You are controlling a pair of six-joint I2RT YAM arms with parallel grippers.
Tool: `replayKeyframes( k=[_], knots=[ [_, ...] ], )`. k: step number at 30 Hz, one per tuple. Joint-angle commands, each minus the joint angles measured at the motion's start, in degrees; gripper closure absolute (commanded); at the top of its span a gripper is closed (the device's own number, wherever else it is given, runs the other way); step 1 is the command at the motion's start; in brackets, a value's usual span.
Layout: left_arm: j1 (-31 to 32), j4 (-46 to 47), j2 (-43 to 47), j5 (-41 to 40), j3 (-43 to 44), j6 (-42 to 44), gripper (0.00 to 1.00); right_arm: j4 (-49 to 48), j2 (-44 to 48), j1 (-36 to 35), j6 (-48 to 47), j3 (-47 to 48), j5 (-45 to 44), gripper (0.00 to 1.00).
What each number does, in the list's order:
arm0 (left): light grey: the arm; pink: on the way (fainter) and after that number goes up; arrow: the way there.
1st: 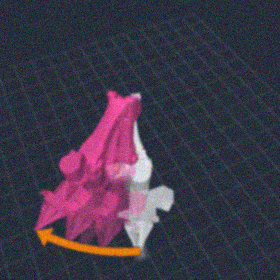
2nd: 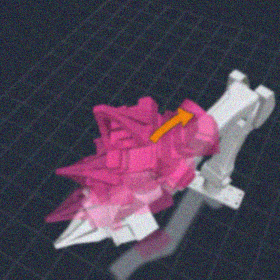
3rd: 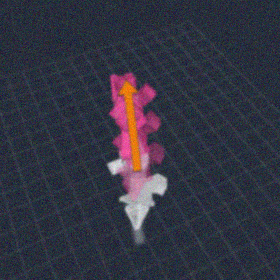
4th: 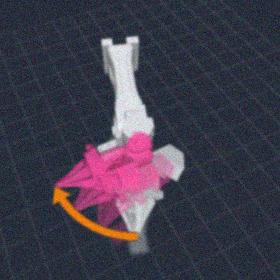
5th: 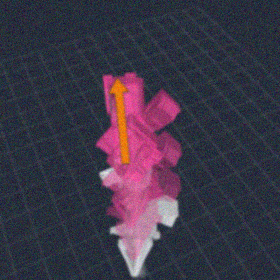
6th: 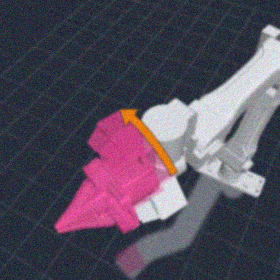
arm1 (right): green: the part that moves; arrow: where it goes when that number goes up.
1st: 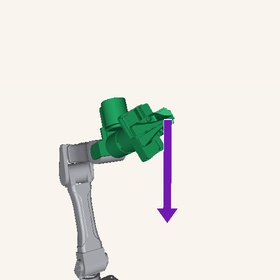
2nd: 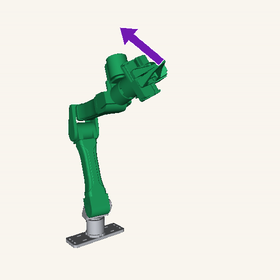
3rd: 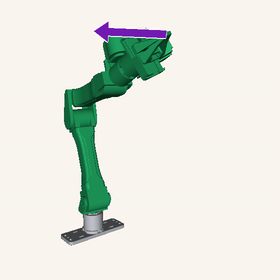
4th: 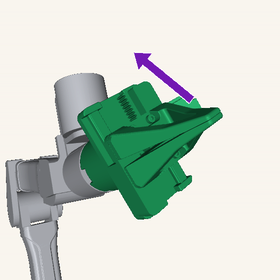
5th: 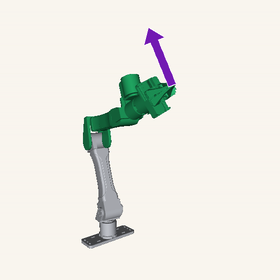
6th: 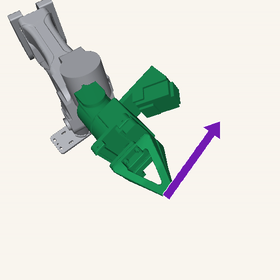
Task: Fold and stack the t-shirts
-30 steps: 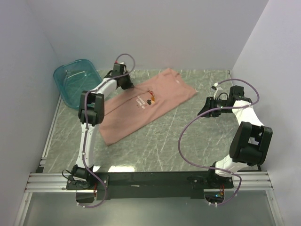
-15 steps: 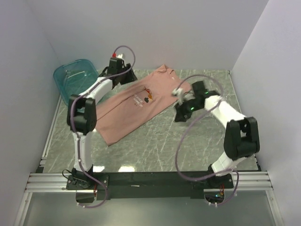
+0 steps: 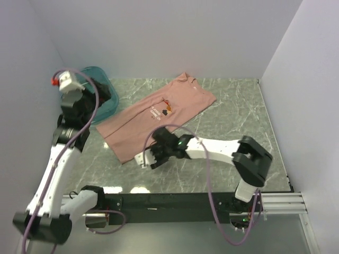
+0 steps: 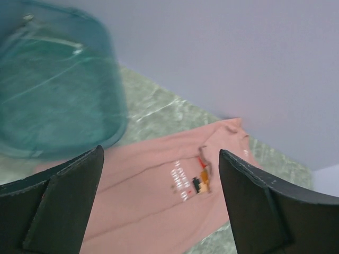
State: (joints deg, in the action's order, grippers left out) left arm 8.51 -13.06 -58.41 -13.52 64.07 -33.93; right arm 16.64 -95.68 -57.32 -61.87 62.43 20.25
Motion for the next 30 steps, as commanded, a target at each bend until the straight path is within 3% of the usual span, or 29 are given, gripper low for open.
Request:
replayKeyframes(
  k=[1,5,11,23,26,27,29,30],
  knots=[
    [-0.9,-8.4,7.4,-7.5,-5.2,-2.9,0.05,-12.3,-3.5,-4.8,-0.5,-0.4,-7.0,0.47],
    [-1.0,-15.7,17.3,-9.7,-7.1,-3.3,0.05,-15.7,-10.2,-8.4,2.2,2.7,-10.4,0.48],
    [-1.0,-22.0,25.2,-9.7,-9.8,-5.5,0.06,-16.4,-16.2,-8.8,4.3,7.0,-15.8,0.50],
    [-1.0,-24.8,28.0,-7.8,-10.3,-7.6,0.07,-17.4,-23.6,-8.3,5.1,11.6,-18.7,0.53],
    [-1.0,-25.7,28.5,-7.3,-10.7,-8.3,0.07,-14.8,-24.0,-8.2,4.9,12.5,-17.7,0.65],
    [-1.0,-25.8,29.0,-7.1,-11.1,-8.6,0.07,-14.3,-23.9,-8.2,4.8,12.4,-16.5,0.84],
    [-1.0,-26.2,29.9,-6.8,-11.4,-9.2,0.08,-13.8,-22.7,-8.0,3.8,10.6,-15.7,0.98],
    [-1.0,-26.2,30.3,-6.8,-11.9,-9.4,0.08,-13.8,-22.4,-7.9,3.4,9.3,-14.9,1.00]
  ],
)
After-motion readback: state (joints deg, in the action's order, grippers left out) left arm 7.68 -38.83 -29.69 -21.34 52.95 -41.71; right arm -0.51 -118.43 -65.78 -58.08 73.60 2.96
